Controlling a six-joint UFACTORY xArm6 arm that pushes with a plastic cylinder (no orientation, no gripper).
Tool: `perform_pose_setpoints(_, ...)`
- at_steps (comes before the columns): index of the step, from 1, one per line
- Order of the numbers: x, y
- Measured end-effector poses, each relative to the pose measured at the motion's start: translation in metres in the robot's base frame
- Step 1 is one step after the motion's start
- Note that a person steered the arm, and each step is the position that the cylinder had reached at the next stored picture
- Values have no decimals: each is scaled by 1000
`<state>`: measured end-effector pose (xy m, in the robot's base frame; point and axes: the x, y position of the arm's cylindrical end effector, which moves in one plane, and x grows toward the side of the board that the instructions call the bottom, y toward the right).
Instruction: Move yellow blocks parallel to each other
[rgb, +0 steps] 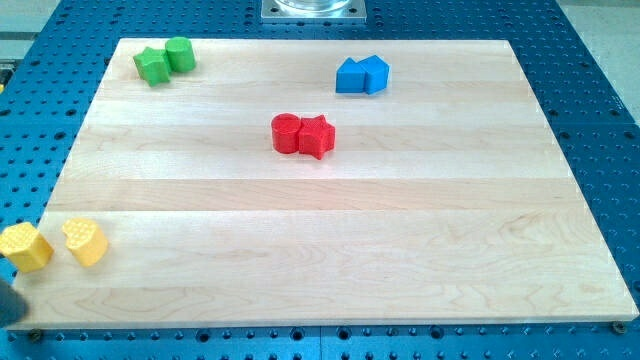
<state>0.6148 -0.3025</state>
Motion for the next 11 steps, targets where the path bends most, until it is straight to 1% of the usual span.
perform_pose_setpoints(2,-8,-2)
perform_pose_setpoints(4,-47,-1)
perform_pose_setpoints(5,-87,11)
perform_pose_setpoints(6,-97,41)
perform_pose_setpoints(7,-83,34)
perform_pose_setpoints(8,-57,3)
perform_pose_setpoints(9,-52,79)
perform_pose_setpoints(10,-120,157)
perform_pose_setpoints(11,-127,153)
